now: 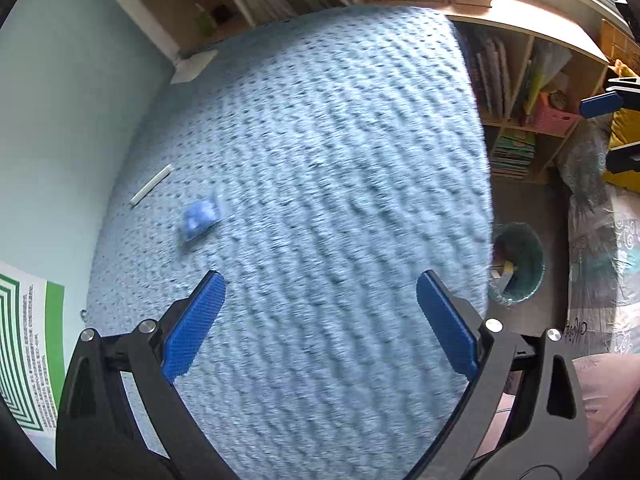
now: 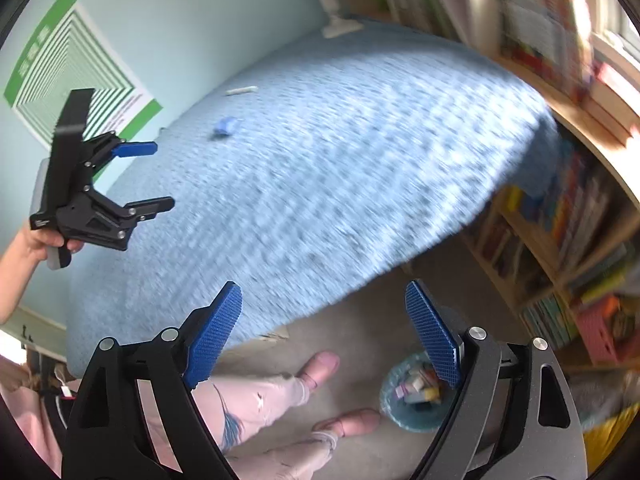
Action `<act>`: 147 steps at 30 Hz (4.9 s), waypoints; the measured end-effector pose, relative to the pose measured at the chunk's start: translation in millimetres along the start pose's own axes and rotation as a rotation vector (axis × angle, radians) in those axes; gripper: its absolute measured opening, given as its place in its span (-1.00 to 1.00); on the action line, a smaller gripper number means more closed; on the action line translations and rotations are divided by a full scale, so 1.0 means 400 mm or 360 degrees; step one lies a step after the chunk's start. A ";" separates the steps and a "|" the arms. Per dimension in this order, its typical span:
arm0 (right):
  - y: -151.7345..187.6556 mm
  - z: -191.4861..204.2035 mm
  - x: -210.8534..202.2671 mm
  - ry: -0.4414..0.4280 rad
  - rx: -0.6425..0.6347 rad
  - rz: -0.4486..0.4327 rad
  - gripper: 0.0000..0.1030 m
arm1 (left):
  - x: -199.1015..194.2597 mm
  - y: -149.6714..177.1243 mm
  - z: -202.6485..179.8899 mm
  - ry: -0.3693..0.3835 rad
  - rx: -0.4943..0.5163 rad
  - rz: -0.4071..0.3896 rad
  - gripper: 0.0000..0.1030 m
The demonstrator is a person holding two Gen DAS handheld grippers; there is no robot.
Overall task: Collect trash
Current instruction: 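Move both tools back over the white tube and blue plastic bag, then grasp the white tube with the left tool while the right tool grasps the blue plastic bag, then lift the white tube and blue plastic bag off the blanket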
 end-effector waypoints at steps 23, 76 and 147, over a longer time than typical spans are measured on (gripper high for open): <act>-0.433 0.422 0.462 -0.0107 -0.0238 0.0160 0.69 | 0.285 0.031 0.577 0.0014 0.0122 0.0089 0.87; -0.582 0.431 0.818 -0.0111 -0.0452 0.0271 -0.06 | 0.697 -0.268 0.735 0.0791 0.0818 -0.0006 -0.56; -0.195 0.272 0.149 -0.0019 -0.0233 0.0028 -0.11 | 0.288 -0.084 0.563 -0.0027 0.0261 -0.0090 -0.79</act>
Point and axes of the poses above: each gripper's, at about its wrist camera, not at the fingertips, and x roughly the way its jaws point, z to its left, y to its underside, the point moved 10 cm from there along x, roughly the way its jaws point, and after that the axes turned 1 degree about -z, right-handed, at the moved point
